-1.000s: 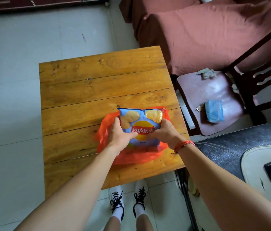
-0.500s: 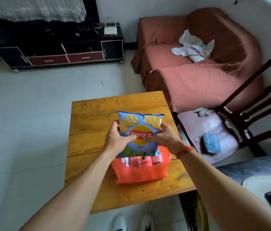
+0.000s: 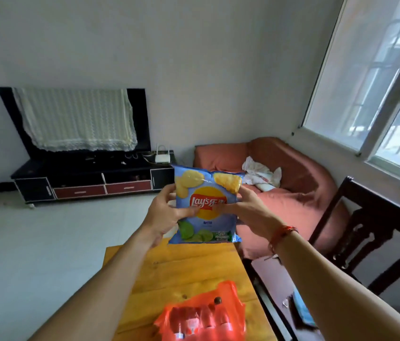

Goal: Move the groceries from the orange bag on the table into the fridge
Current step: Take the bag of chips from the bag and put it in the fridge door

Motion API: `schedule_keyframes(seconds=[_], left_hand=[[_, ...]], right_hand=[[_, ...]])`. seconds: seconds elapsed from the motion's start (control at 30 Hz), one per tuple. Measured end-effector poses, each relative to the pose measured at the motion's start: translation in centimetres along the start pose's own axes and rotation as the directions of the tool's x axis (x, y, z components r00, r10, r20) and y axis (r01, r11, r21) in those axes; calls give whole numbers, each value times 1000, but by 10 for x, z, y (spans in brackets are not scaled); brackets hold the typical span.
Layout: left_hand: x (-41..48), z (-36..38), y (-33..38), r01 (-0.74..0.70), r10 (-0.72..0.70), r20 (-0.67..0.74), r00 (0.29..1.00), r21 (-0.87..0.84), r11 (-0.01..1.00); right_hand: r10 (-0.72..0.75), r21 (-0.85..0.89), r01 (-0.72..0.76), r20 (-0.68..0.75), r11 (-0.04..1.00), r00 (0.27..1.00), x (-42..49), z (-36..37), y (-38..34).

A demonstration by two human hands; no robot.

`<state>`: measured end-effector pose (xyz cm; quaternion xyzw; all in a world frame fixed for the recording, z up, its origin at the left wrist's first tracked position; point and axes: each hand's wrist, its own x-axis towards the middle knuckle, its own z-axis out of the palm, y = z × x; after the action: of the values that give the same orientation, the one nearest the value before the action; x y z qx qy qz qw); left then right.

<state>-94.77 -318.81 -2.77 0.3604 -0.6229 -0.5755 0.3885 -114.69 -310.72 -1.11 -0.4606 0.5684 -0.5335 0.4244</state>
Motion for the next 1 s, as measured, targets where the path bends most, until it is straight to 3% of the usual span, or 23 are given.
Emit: schedule_keyframes(seconds=[0.27, 0.43, 0.57, 1.0], left_hand=[[-9, -5, 85, -116, 125, 132, 983, -73, 991], [-19, -10, 114, -201, 207, 70, 976, -81, 976], [-29, -10, 122, -240, 245, 47, 969, -91, 967], [-40, -20, 132, -293, 290, -53, 956, -57, 954]], right_hand=[[-173, 46, 171, 38, 984, 984, -17, -5, -91], [-168, -16, 171, 115, 985, 979, -24, -6, -116], [-206, 8, 206, 99, 978, 973, -23, -4, -118], [-238, 39, 235, 146, 971, 960, -22, 8, -123]])
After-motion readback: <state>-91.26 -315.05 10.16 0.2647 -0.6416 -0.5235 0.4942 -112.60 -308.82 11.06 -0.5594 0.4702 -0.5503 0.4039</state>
